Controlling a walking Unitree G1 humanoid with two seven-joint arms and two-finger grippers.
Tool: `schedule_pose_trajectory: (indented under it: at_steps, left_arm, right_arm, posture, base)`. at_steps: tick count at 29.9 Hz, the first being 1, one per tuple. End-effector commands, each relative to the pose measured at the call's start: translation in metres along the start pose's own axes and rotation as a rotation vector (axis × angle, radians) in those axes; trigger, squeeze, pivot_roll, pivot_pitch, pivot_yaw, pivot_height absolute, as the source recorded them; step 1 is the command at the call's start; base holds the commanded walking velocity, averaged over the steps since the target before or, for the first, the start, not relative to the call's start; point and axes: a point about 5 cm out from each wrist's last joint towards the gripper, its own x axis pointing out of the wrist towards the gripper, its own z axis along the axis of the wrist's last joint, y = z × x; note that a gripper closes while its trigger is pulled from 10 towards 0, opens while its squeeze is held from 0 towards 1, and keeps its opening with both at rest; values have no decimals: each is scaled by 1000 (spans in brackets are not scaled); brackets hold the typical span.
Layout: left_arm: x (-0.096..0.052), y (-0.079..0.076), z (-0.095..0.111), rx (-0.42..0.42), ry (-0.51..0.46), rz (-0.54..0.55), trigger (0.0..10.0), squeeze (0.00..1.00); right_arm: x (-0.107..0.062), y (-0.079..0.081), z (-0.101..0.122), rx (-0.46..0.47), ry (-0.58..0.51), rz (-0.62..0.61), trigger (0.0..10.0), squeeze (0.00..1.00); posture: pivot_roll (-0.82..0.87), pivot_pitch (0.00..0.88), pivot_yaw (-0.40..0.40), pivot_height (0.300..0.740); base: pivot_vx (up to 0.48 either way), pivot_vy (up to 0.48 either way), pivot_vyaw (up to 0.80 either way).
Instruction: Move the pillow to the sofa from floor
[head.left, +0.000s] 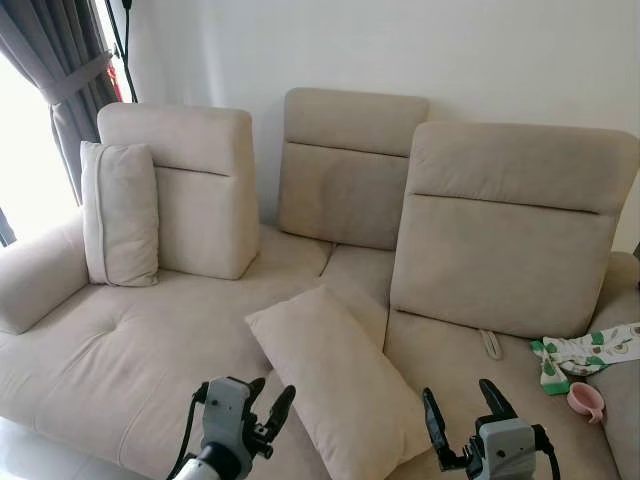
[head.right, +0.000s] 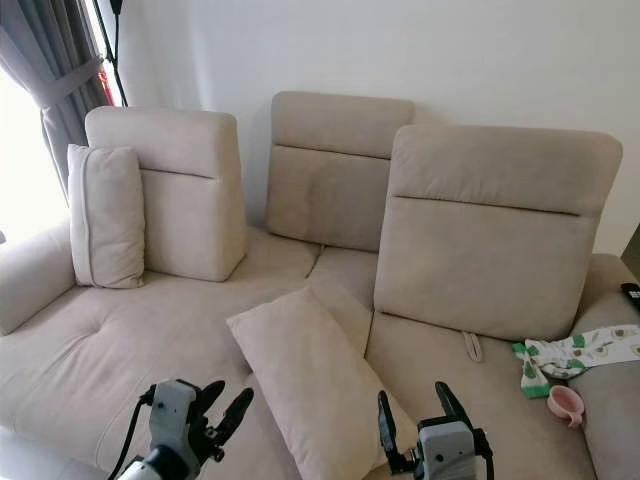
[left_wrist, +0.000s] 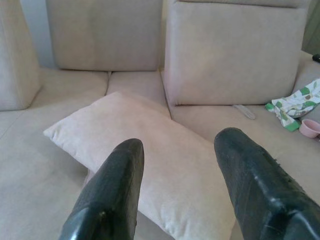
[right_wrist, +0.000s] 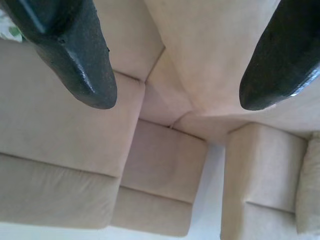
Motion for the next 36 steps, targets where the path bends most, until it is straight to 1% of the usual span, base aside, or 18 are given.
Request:
schedule_pose_trajectory:
  at_steps: [1, 8, 20, 29, 36]
  left_arm:
    - [-2, 1, 0, -4, 6, 2, 10000, 0]
    - [-2, 1, 0, -5, 12, 9, 10000, 0]
    - [-1, -2, -1, -7, 14, 3, 10000, 0]
    - [-1, -3, -2, -4, 19, 1, 10000, 0]
    - [0, -2, -2, -3, 21, -1, 10000, 0]
  right_arm:
    - [-3, -3, -3, -1, 10, -3, 10000, 0]
    - [-2, 0, -3, 6, 6, -11, 10000, 0]
    - [0, 1, -3, 7, -3, -22, 10000, 0]
    - [-2, 2, -3, 8, -3, -24, 10000, 0]
    - [1, 2, -3, 8, -5, -22, 10000, 0]
  posture:
    - [-1, 0, 22, 740]
    - [1, 0, 29, 740]
    - [0, 0, 30, 740]
    - [2, 0, 30, 740]
    - [8, 0, 29, 740]
  base:
    - [0, 0, 0]
    - [0, 0, 0]
    - [0, 0, 0]
    - [0, 0, 0]
    - [0, 0, 0]
